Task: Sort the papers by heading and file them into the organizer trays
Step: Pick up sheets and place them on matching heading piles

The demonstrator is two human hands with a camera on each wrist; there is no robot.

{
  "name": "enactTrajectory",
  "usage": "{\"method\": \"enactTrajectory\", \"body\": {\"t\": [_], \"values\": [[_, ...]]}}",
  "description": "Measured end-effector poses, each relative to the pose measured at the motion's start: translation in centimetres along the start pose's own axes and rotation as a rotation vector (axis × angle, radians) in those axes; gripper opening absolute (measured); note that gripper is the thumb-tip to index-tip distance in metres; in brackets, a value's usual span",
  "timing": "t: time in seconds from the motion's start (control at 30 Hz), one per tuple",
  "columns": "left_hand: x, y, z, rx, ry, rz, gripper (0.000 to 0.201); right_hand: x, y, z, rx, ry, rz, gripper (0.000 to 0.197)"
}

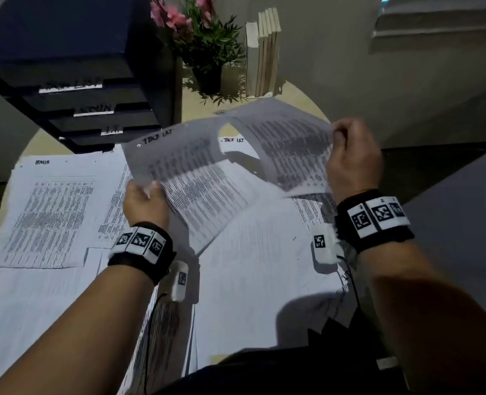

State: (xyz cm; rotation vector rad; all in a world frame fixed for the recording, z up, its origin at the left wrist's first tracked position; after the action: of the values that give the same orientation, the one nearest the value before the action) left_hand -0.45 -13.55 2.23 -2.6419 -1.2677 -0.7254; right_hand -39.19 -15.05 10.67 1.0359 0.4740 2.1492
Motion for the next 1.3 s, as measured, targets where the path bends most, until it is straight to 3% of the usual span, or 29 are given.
{"method": "enactTrajectory", "body": {"t": [0.1, 0.17, 0.3, 0.37, 0.4, 0.47, 0.5, 0.57, 0.63, 0.67, 0.73, 0.87, 0.93, 1.2, 1.3], "values": [[1.6, 2.4, -1.1, -0.075, 0.025, -0.100, 0.016, 2.8, 1.0, 1.6, -0.017, 0.163, -0.199, 0.020], [1.9, 3.0, -1.2, -0.070, -0.002, -0.066, 0.016, 2.7, 1.1, 1.4, -0.112, 0.271, -0.215, 0.019], [0.4, 1.3, -0.7, 0.088, -0.118, 0.138, 0.024, -2.3, -2.0, -0.3, -0.374, 0.236, 0.071, 0.015], [-0.8, -0.3, 0.0, 0.123, -0.133, 0.292, 0.017, -5.2, -5.6, -1.4, -0.486, 0.188, 0.254, 0.013], [-0.8, -1.0, 0.2, 0.094, -0.071, 0.337, 0.022, -6.4, -7.3, -1.8, -0.535, 0.174, 0.324, 0.012], [-0.6, -2.3, 0.9, 0.076, 0.023, 0.393, 0.057, -7.7, -9.9, -2.2, -0.587, 0.159, 0.404, 0.010], [-0.4, -2.8, 1.6, 0.099, 0.021, 0.393, 0.062, -8.0, -10.8, -2.1, -0.586, 0.148, 0.427, 0.010], [-0.1, -4.0, 2.6, 0.204, -0.006, 0.441, 0.057, -8.3, -12.3, -1.8, -0.560, 0.111, 0.467, 0.010], [0.3, -4.8, 3.9, 0.258, -0.010, 0.462, 0.037, -8.6, -13.9, -1.7, -0.545, 0.075, 0.510, 0.009], [0.6, -4.5, 4.4, 0.216, 0.019, 0.458, 0.027, -8.9, -14.6, -1.8, -0.538, 0.058, 0.536, 0.009], [1.3, -3.8, 5.4, 0.097, 0.176, 0.459, 0.034, -9.5, -15.3, -2.0, -0.484, 0.031, 0.612, 0.018], [2.4, -2.7, 8.3, 0.109, 0.344, 0.499, 0.041, -10.6, -16.8, -3.4, 0.018, -0.410, 0.947, 0.069], [3.0, -2.5, 9.8, 0.168, 0.344, 0.517, 0.041, -10.7, -17.1, -4.2, 0.116, -0.528, 1.007, 0.086], [3.2, -2.4, 13.4, 0.479, 0.148, 0.507, 0.029, -11.6, -16.2, -4.1, 0.134, -0.576, 0.968, 0.067], [3.2, -1.7, 14.0, 0.505, 0.142, 0.460, 0.017, -11.7, -16.6, -3.6, 0.160, -0.515, 0.987, 0.075]]}}
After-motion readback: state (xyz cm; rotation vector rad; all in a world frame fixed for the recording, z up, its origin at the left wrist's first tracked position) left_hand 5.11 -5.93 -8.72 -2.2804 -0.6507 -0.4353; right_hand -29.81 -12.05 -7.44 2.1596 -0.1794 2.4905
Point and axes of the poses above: each hand's wrist, its own y-axis towards the middle knuckle, its own x-axis out of the back of the hand, z = x × y, the point moved 8 cm from there along y, towards the middle knuckle, and after that the axes turned 13 degrees about -z, right-handed, at the moved point
